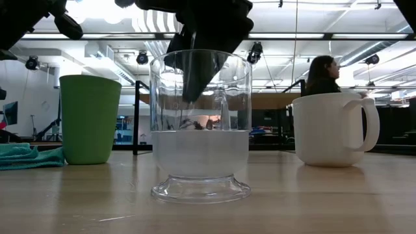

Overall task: Stack small to large cups/mugs on shelf
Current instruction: Put the transparent mug on the shelf

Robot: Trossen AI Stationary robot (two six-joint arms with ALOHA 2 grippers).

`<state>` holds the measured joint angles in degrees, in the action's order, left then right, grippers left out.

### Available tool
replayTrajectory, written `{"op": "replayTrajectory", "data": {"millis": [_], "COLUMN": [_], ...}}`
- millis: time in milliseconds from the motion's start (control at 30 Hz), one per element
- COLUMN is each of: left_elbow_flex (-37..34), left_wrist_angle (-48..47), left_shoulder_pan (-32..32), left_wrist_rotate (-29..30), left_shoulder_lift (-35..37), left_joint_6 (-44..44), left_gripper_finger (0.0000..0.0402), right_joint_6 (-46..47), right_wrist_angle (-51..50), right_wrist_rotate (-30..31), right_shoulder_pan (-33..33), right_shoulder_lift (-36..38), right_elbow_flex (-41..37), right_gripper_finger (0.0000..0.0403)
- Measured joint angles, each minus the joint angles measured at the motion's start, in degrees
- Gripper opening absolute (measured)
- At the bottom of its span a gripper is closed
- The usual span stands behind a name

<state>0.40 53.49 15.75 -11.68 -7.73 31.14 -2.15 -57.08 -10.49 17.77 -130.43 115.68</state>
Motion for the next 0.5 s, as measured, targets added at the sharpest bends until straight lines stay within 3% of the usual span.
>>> {"op": "replayTrajectory", "data": {"millis": [500], "left_elbow_flex": [0.0], "left_wrist_angle": [0.0], "left_shoulder_pan": [0.0], "left_wrist_rotate": [0.0], "left_shoulder_lift": [0.0], "left_joint_6": [0.0], "left_gripper_finger": [0.0063], "right_joint_6": [0.1], "right_wrist_angle": [0.7], "right_wrist_rotate": [0.1], "right_shoulder_pan": [0.1], "right_shoulder_lift": [0.0], "right_elbow_flex": [1.1], "right_gripper_finger": [0.001]}}
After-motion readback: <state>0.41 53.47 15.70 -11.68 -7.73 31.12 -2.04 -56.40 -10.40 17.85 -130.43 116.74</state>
